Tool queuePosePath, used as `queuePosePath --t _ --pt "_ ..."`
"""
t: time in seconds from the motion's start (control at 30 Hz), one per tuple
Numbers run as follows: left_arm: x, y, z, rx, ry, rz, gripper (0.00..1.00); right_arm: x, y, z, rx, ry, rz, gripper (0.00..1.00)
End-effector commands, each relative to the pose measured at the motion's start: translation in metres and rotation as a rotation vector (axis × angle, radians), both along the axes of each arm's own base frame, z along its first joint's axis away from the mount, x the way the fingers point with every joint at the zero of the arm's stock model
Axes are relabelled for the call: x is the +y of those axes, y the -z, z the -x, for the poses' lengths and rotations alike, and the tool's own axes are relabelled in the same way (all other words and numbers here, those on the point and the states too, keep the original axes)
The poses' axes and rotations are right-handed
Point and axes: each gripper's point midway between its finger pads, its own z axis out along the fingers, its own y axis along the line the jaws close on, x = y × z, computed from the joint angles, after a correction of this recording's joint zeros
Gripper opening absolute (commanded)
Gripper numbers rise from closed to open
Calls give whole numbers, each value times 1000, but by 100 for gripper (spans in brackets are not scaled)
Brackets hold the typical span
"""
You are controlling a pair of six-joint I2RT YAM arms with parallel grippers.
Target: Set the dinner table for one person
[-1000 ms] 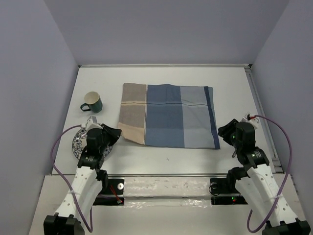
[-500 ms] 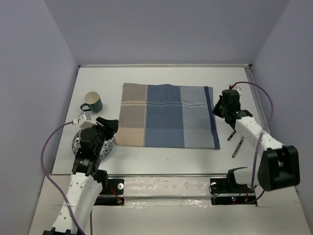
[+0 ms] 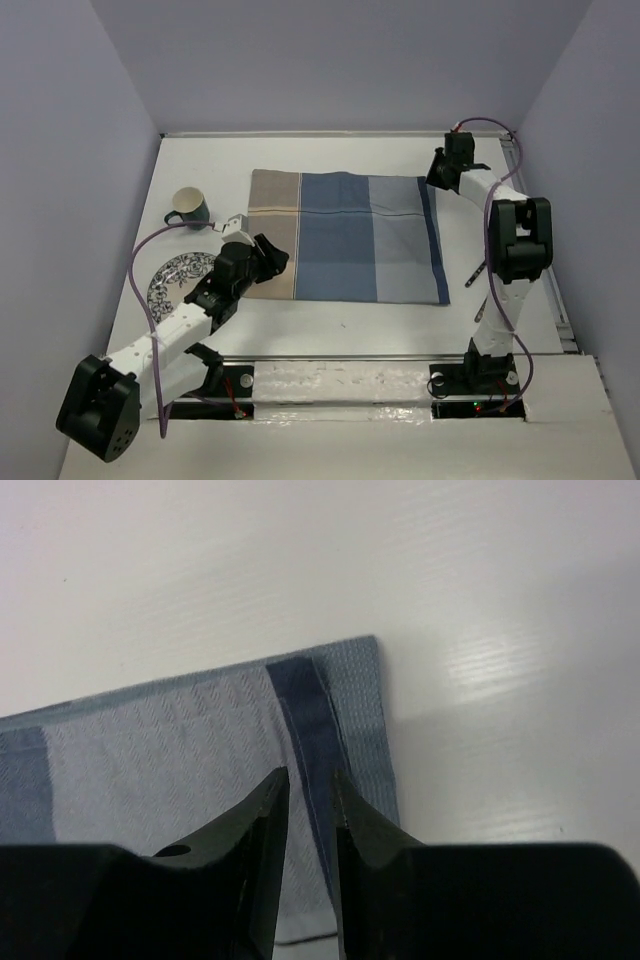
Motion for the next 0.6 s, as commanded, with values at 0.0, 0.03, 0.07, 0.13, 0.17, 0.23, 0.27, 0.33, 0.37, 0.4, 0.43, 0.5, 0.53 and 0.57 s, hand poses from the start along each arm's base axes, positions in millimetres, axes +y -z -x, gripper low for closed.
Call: queuePosePath --t 0.0,0.03,0.07,0.13,0.17,0.23,0.27,0.33,0.37,0.4,0.43,0.5,0.53,0.57 --pt "-8 -8 -13 -87 5 5 58 -1 -12 -30 -21 -72 -15 29" --pt "-7 -1 -12 -75 5 -7 58 -1 -5 -37 -4 -80 -5 29" --pt "-5 4 -11 -67 2 -14 58 -1 0 -39 10 -82 -5 29" --pt "-4 10 -10 -55 -1 -30 58 -1 12 -45 29 -87 -2 30" --pt "-3 13 -9 -51 -1 -32 58 -1 7 -51 15 -89 1 30" --pt "-1 22 -6 -30 -3 -45 58 4 13 -55 22 -109 -16 30" --pt "-1 24 -5 -26 0 -46 58 4 11 -59 15 -108 -15 30" --pt "0 32 -3 -5 3 -60 58 4 12 -62 13 -113 -12 30" --pt "1 36 -2 6 1 -65 58 4 20 -63 25 -114 -11 30" --pt "1 40 0 16 2 -69 58 5 17 -66 24 -117 -11 30" --pt "1 45 1 31 2 -72 58 5 23 -67 39 -122 -14 30" --pt "-1 48 2 47 10 -66 59 6 21 -69 38 -126 -16 29" --pt "0 49 2 52 7 -66 59 6 20 -70 35 -128 -16 29" --pt "0 51 2 58 4 -67 58 7 20 -70 34 -129 -20 29"
